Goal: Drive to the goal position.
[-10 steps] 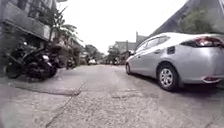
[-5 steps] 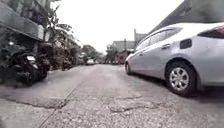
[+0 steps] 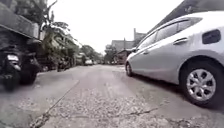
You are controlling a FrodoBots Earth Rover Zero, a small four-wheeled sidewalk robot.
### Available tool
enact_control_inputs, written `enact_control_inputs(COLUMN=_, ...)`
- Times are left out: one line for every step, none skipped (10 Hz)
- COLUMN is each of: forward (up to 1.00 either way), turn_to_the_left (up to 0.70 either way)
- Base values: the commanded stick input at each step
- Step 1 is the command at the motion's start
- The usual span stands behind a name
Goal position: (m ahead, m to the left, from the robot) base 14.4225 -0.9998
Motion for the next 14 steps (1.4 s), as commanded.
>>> enact_control_inputs(forward=1.0, turn_to_the_left=0.14)
enact_control_inputs(forward=1.0, turn_to_the_left=0.0)
enact_control_inputs(forward=1.0, turn_to_the_left=0.0)
enact_control_inputs(forward=1.0, turn_to_the_left=0.0)
enact_control_inputs(forward=1.0, turn_to_the_left=0.0)
enact_control_inputs(forward=1.0, turn_to_the_left=0.0)
enact_control_inputs(forward=1.0, turn_to_the_left=0.0)
enact_control_inputs(forward=1.0, turn_to_the_left=0.07)
enact_control_inputs(forward=1.0, turn_to_the_left=0.26)
enact_control_inputs(forward=1.0, turn_to_the_left=0.27)
enact_control_inputs(forward=1.0, turn_to_the_left=0.27)
enact_control_inputs(forward=1.0, turn_to_the_left=0.1)
enact_control_inputs(forward=1.0, turn_to_the_left=0.0)
enact_control_inputs(forward=1.0, turn_to_the_left=0.0)
